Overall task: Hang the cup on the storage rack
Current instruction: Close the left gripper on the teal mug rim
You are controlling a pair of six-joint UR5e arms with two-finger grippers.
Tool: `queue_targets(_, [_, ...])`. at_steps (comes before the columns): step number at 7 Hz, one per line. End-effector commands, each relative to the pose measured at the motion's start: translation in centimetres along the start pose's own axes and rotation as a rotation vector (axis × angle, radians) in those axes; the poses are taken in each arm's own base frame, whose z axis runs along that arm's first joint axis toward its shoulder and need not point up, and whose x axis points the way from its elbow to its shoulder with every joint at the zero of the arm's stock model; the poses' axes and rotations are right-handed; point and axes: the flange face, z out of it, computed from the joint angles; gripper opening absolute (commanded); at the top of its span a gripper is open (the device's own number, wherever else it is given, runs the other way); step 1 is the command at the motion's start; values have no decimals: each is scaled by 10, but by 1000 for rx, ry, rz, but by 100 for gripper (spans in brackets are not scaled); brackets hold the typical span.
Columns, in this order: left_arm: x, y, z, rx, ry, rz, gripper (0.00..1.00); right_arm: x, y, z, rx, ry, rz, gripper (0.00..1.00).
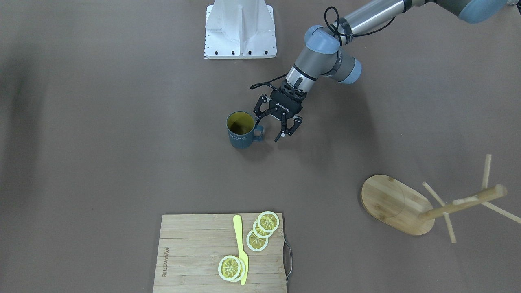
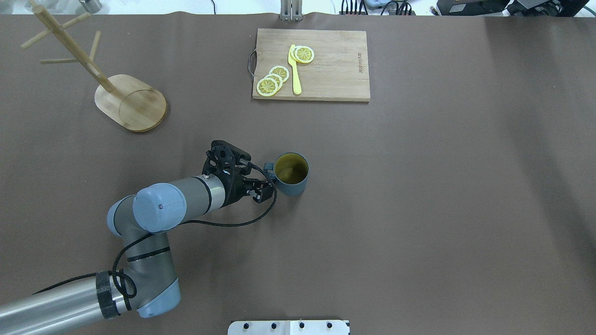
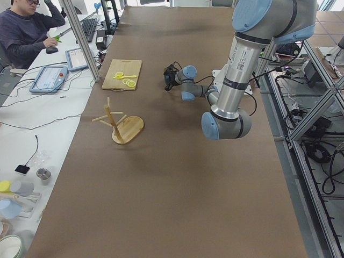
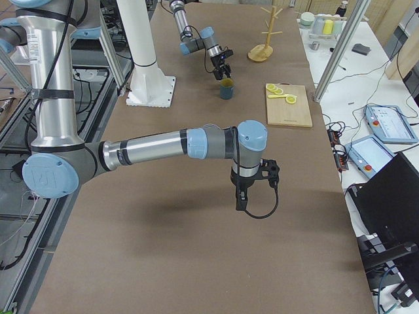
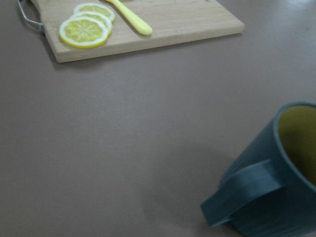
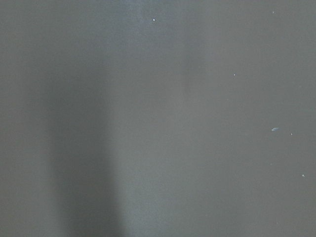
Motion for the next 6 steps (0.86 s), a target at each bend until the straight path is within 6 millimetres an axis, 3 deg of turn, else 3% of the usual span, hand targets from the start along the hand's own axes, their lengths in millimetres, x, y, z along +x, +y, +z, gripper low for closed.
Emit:
queue_targets(1, [1,-1,2,0,0,1,49,0,0,0,0,-1,1,100])
queue_targets(3, [1,-1,2,2,0,-1,38,0,0,0,0,-1,2,100])
queue_targets(6, [5,-5,2,8,7,-1,38,0,0,0,1,-1,1,100])
